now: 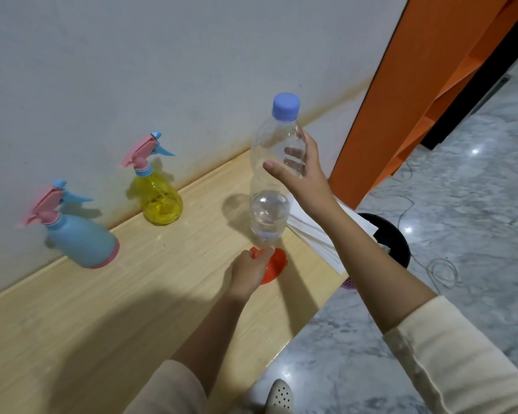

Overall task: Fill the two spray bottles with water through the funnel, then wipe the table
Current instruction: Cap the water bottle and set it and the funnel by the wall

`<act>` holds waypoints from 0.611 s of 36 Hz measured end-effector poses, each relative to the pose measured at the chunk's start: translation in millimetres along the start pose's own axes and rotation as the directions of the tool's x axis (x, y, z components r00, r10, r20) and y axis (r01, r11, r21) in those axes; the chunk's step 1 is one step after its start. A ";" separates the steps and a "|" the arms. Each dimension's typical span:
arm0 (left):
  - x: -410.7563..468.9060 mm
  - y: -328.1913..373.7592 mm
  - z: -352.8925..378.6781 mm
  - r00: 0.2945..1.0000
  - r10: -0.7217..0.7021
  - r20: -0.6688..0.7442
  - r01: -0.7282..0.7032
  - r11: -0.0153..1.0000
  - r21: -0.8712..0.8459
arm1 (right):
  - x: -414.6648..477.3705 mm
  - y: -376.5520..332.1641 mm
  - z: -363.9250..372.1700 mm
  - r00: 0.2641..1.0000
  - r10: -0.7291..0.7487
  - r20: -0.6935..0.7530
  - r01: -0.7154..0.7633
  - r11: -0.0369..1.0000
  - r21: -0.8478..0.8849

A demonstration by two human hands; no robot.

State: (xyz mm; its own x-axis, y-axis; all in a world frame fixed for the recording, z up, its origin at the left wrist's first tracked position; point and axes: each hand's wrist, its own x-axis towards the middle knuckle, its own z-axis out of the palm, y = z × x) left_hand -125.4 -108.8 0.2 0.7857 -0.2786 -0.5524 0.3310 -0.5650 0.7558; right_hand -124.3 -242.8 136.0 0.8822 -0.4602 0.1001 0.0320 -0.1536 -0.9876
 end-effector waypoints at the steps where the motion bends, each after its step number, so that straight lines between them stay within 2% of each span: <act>1: -0.3 -1.7 -1.1 1.000 0.022 -0.001 -0.022 1.000 -0.010 | -0.6 -0.4 0.7 1.000 0.003 -0.005 -0.003 1.000 0.000; 8: -8.1 -13.4 -19.3 0.986 0.169 -0.003 -0.168 0.982 -0.081 | -3.3 -1.8 6.4 0.992 -0.006 -0.129 0.003 1.000 -0.023; 14: 5.7 -16.1 -51.9 0.968 0.243 -0.068 -0.244 0.970 -0.016 | 1.0 -5.9 17.0 0.968 0.005 -0.249 0.001 1.000 0.025; 18: 28.9 -6.9 -71.6 0.949 0.269 -0.166 -0.266 0.963 0.039 | 13.3 -11.1 22.4 0.961 0.019 -0.276 -0.006 0.999 0.046; 22: 39.9 20.4 -86.1 0.927 0.275 -0.254 -0.278 0.960 0.026 | 39.4 -19.6 28.4 0.969 0.029 -0.244 -0.016 0.998 0.057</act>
State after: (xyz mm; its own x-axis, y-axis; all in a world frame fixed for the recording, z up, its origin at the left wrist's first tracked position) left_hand -42.3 -64.5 23.9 0.9523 -0.2168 -0.2150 0.0859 -0.4855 0.8700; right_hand -76.9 -233.0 155.9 0.7415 -0.6639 0.0976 0.0445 -0.0964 -0.9943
